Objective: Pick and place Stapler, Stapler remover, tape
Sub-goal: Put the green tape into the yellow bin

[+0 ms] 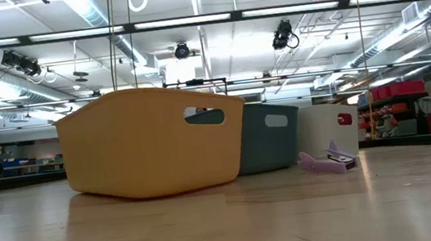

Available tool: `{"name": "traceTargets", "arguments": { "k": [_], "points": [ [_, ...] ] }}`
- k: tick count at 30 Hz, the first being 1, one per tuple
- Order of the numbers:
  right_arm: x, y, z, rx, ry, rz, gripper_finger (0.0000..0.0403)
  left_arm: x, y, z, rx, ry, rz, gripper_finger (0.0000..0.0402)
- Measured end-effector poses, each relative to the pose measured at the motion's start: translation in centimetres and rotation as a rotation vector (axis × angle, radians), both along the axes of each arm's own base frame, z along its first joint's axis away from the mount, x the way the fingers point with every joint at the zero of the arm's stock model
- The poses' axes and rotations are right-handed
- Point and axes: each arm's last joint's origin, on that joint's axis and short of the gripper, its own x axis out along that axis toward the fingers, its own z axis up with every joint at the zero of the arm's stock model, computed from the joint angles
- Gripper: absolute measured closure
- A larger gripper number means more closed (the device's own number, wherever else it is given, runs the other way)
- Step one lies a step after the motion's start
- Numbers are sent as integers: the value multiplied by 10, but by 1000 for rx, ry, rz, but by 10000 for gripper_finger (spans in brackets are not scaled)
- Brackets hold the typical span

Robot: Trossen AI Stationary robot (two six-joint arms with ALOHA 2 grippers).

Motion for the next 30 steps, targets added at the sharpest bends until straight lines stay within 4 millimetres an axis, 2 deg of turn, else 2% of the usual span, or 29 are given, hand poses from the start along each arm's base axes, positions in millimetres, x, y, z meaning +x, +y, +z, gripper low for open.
{"name": "traceTargets", "arguments": {
  "k": [8,20,23,30],
  "points": [
    [0,0,0,4,-3,12,307,0,0,0,9,2,1,285],
    [0,0,1,3,-4,14,303,0,0,0,6,1,14,293],
    [-1,0,1,-2,-8,21,283,0,0,0,1,3,12,297],
    [0,1,1,-8,-2,29,194,1,0,0,-5,-2,8,300]
  ]
}}
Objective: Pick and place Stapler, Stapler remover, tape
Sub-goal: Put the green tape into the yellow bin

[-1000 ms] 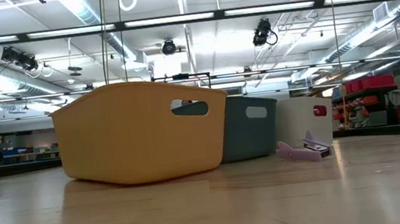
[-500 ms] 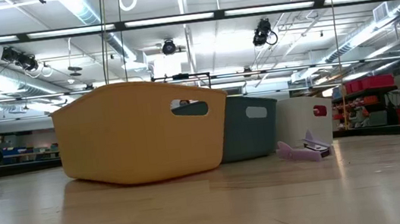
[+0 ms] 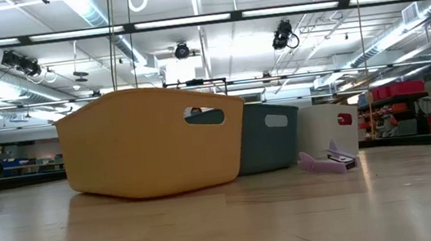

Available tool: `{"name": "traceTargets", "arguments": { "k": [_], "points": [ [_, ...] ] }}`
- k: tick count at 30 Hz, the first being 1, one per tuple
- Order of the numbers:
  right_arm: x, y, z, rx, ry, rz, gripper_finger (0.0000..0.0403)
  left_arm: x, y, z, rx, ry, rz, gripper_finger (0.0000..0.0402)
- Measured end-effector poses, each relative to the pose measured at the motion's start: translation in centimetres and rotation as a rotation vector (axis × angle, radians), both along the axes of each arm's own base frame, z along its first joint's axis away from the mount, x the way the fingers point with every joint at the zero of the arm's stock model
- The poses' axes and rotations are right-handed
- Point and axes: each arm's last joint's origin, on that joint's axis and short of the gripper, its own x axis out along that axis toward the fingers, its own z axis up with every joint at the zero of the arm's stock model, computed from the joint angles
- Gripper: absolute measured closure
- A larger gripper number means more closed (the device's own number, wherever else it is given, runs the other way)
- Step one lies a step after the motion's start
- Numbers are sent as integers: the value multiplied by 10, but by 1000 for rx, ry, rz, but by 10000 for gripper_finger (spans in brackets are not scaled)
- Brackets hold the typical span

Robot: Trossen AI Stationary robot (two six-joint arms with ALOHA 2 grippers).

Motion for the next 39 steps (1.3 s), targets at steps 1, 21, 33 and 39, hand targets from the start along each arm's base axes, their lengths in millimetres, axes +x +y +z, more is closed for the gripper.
{"name": "traceTargets", "arguments": {
  "k": [1,21,33,39],
  "points": [
    [0,0,0,0,1,0,183,0,0,0,0,1,0,301],
    [-58,-12,28,1,69,-55,172,-4,-1,-28,-3,300,-19,303],
    [-58,-12,24,-18,117,-75,198,-9,-10,-58,30,610,-68,303],
    [-58,-12,22,-20,131,-84,206,-5,-19,-70,110,707,-128,303]
  ]
}}
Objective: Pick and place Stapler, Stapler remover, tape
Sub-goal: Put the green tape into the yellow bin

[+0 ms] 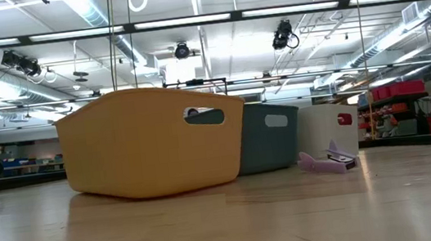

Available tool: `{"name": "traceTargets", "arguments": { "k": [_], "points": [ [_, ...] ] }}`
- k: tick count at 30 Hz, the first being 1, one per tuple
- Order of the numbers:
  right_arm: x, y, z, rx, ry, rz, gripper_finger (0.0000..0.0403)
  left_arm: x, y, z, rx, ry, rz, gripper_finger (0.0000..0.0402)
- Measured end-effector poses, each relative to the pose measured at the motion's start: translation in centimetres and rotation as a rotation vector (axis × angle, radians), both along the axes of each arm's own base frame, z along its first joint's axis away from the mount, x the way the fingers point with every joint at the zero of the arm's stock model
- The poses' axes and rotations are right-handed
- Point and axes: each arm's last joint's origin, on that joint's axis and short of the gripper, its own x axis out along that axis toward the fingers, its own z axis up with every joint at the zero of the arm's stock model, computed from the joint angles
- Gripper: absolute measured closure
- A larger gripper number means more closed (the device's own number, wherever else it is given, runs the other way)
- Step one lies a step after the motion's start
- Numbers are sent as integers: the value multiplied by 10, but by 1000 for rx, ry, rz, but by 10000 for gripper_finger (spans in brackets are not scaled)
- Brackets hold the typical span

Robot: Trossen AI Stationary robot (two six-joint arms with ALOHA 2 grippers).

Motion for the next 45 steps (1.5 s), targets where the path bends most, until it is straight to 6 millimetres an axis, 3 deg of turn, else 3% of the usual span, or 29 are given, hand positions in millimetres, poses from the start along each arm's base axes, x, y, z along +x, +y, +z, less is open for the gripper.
{"name": "traceTargets", "arguments": {
  "k": [9,24,32,45],
  "points": [
    [0,0,-3,5,31,1,214,19,-10,-36,58,231,-97,303],
    [0,0,-7,23,69,0,213,60,-13,-97,73,479,-140,303],
    [0,0,-11,14,108,-8,213,73,-20,-127,127,597,-226,303],
    [0,0,-13,9,132,-8,213,80,-25,-148,198,678,-296,303]
  ]
}}
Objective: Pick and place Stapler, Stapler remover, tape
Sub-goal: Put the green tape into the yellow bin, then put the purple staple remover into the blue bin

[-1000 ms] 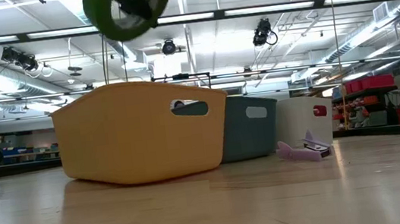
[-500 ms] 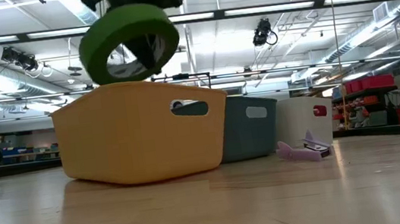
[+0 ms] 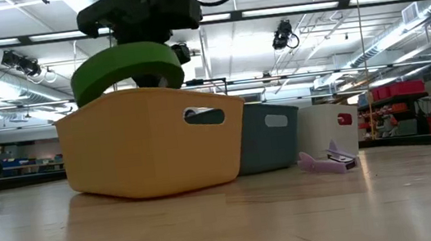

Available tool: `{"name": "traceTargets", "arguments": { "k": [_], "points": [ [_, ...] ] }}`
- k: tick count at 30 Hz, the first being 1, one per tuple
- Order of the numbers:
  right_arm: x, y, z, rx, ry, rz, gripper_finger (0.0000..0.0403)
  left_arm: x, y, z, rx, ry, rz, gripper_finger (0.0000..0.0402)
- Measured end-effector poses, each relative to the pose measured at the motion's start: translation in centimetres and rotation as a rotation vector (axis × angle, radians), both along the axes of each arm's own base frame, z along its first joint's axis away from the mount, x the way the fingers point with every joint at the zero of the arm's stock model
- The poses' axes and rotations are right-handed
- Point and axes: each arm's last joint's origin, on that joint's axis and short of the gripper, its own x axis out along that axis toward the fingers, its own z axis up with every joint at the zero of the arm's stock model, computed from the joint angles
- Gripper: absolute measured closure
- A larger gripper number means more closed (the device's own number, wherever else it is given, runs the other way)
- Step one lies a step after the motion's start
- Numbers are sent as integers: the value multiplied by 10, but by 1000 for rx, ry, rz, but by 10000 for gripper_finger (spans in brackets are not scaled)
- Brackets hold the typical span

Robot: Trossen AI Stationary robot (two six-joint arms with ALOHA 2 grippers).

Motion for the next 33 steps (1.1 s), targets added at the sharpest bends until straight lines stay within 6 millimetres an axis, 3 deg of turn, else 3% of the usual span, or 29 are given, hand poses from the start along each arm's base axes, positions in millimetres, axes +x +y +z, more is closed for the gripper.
{"name": "traceTargets", "arguments": {
  "k": [14,26,33],
  "points": [
    [0,0,-1,-2,11,0,213,0,0,0,21,3,-30,298],
    [0,0,-1,-1,11,0,213,0,0,0,16,-5,-20,206],
    [0,0,-1,-2,11,0,213,0,-1,0,14,-4,-20,194]
  ]
}}
